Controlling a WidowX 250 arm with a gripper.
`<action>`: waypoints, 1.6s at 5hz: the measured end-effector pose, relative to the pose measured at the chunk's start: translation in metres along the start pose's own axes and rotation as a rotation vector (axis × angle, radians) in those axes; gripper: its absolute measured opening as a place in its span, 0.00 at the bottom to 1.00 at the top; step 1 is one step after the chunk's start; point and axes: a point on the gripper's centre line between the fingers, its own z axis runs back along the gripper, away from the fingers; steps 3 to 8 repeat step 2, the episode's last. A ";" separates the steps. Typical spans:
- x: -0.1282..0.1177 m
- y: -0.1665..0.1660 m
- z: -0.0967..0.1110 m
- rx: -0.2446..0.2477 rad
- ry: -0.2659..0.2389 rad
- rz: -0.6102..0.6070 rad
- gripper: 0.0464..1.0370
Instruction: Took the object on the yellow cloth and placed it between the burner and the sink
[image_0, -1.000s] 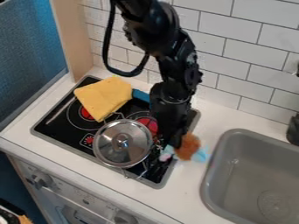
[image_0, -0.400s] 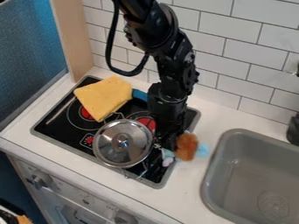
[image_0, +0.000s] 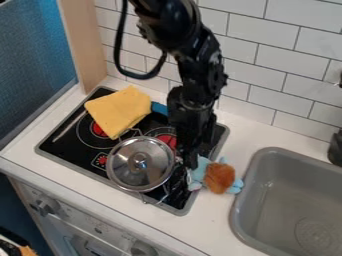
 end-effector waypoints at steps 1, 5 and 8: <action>0.001 -0.006 0.030 -0.051 0.006 -0.010 0.96; 0.003 -0.011 0.065 -0.116 0.018 -0.025 0.96; 0.003 -0.011 0.065 -0.116 0.018 -0.025 0.96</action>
